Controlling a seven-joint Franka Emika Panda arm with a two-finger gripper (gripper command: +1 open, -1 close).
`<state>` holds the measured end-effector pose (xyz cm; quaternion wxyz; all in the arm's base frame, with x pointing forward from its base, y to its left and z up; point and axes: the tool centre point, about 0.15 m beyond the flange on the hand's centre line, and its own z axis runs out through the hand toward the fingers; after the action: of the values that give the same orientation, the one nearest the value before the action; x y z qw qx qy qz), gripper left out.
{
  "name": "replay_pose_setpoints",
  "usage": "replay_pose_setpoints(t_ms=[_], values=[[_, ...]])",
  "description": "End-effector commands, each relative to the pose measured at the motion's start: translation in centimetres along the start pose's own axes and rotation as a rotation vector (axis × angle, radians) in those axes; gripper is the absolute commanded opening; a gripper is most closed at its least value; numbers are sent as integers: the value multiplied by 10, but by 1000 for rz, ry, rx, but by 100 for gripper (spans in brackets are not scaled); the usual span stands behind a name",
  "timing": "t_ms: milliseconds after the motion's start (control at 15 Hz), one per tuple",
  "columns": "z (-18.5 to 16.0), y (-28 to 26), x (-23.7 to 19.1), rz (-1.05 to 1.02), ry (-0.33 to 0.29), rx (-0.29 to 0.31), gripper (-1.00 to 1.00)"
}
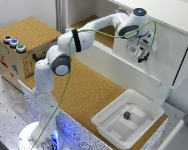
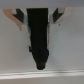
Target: Slide the door to the left
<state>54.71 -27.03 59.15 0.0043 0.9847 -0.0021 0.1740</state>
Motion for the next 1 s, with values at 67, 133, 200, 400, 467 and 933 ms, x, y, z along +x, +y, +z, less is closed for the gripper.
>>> replay_pose_setpoints(t_ms=[67,133,200,400,467,933], values=[[14,-86,-4,7,21,-53,-100],[15,-98,-4,12,15,-58,-100],[15,-104,-4,14,12,-56,-100],[15,-134,-2,-2,18,-69,-100],[14,-144,-1,-12,18,-66,-100],[12,-220,5,-74,22,-40,-100]])
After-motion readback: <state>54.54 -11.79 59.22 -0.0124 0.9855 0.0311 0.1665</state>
